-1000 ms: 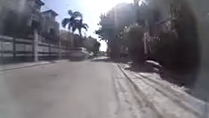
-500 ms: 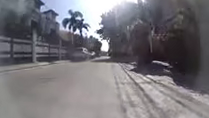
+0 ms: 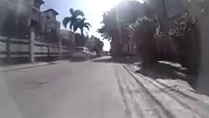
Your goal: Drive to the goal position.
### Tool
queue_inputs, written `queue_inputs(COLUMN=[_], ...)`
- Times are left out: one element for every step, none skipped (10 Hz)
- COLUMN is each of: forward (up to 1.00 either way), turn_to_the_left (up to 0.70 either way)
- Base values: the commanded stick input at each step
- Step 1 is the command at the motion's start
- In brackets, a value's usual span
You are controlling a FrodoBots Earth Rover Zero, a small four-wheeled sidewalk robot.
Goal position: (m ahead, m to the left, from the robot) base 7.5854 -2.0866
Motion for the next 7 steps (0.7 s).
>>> queue_inputs(forward=[1.0,1.0,1.0,1.0,1.0,1.0,1.0], turn_to_the_left=[-0.29,-0.4,-0.4,-0.17,-0.02,0.0,0.0])
